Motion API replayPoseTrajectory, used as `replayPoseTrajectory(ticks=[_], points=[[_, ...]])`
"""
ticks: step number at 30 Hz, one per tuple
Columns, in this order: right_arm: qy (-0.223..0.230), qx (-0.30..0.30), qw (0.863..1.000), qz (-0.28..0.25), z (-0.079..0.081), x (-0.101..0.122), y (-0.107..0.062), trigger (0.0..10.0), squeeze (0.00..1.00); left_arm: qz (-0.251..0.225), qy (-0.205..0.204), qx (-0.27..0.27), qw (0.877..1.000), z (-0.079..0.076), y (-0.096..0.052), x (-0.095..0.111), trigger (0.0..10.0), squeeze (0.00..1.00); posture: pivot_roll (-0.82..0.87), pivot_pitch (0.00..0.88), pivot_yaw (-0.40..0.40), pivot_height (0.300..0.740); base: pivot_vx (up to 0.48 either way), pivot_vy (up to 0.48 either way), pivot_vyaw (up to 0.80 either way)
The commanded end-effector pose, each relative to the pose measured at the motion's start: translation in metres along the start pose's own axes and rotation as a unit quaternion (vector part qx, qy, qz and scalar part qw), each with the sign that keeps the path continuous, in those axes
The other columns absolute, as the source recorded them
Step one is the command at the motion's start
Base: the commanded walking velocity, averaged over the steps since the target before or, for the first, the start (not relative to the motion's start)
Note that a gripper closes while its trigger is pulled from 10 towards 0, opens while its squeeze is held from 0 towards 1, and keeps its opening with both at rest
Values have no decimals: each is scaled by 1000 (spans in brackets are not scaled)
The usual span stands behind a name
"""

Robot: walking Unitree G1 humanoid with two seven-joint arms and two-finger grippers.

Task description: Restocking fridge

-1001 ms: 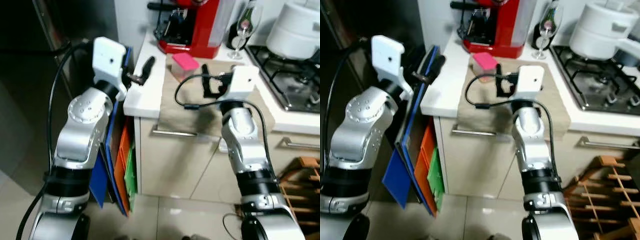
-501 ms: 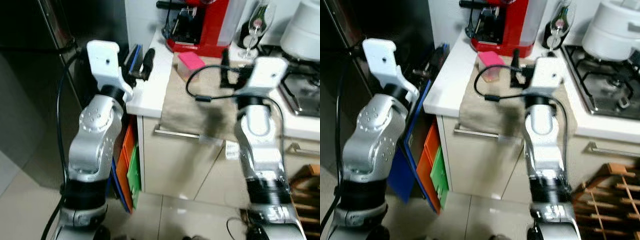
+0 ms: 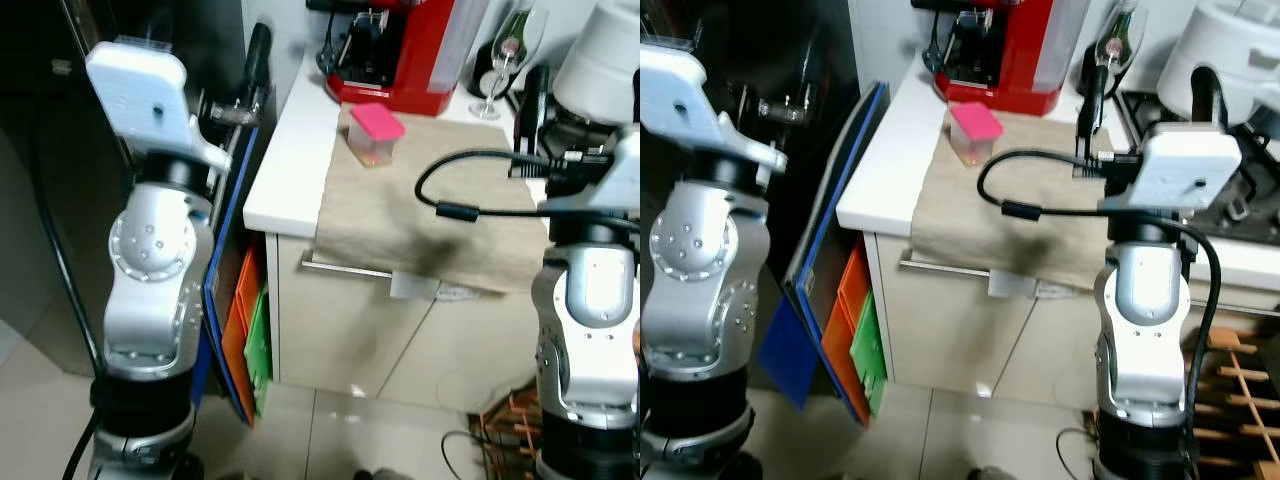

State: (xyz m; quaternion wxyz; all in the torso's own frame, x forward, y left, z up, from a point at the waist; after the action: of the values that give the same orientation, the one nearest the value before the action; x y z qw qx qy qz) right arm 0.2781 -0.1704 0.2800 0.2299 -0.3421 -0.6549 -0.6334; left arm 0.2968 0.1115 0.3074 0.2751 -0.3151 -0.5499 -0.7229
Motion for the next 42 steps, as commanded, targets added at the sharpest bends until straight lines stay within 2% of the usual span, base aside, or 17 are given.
replayPoseTrajectory(ticks=[1,4,6,10,13,14,18,21,30,36,40,42], points=[[3,2,1000,-6,3,3,4,10000,0,10,-14,-23,1000,-7,1,-5,10000,0,-63,0,-27,740,0,-428,0],[7,3,1000,-4,5,1,4,10000,0,17,-19,-26,999,-9,1,-8,10000,0,-59,0,-21,740,0,-415,0],[16,10,1000,9,9,-5,3,10000,0,37,-31,-22,999,-8,0,-18,10000,0,-59,0,-21,740,296,-375,0],[22,29,999,7,15,-6,4,10000,0,65,-41,20,997,2,-4,-28,10000,0,-59,0,-18,740,167,-87,0],[19,50,998,-18,20,2,5,10000,0,59,-52,44,996,9,-6,-26,10000,0,-54,0,-23,740,0,0,0],[29,39,999,-13,17,1,7,10000,0,45,-51,57,996,12,-7,-21,10000,0,-48,0,-33,740,0,0,0],[35,30,999,-8,16,-3,10,10000,0,31,-28,45,998,15,-6,-16,10000,0,-43,0,-39,740,0,0,0],[46,32,998,0,18,-7,11,10000,0,41,-21,34,998,12,-5,-18,10000,0,-36,0,-46,740,458,0,0],[54,48,997,7,24,-11,14,10000,0,46,-24,27,998,10,-5,-20,10000,0,-30,0,-51,740,457,0,0],[59,52,997,9,26,-13,16,10000,0,38,-12,29,999,17,-2,-16,10000,0,-24,0,-53,740,457,0,0],[62,56,996,12,28,-13,15,10000,0,36,-14,33,999,19,-2,-15,10000,0,-24,0,-53,740,455,0,0],[73,60,995,19,29,-15,15,10000,0,34,-28,40,998,21,-2,-14,10000,0,-24,0,-53,740,0,0,0]])
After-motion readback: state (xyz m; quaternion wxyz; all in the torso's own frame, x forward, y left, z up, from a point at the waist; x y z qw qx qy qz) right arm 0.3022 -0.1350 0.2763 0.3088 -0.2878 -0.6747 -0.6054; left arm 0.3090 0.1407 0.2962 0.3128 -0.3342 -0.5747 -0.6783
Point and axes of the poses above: a point about 5 cm out from each wrist's last joint towards the gripper, its own y axis pointing out of the wrist towards the gripper, its own x axis along the axis of the wrist's last joint, z = x × y, the point moved 2 cm from there along y, pointing out of the wrist towards the gripper, and after that the axes turned 3 degrees about y, right-handed, at the moved point
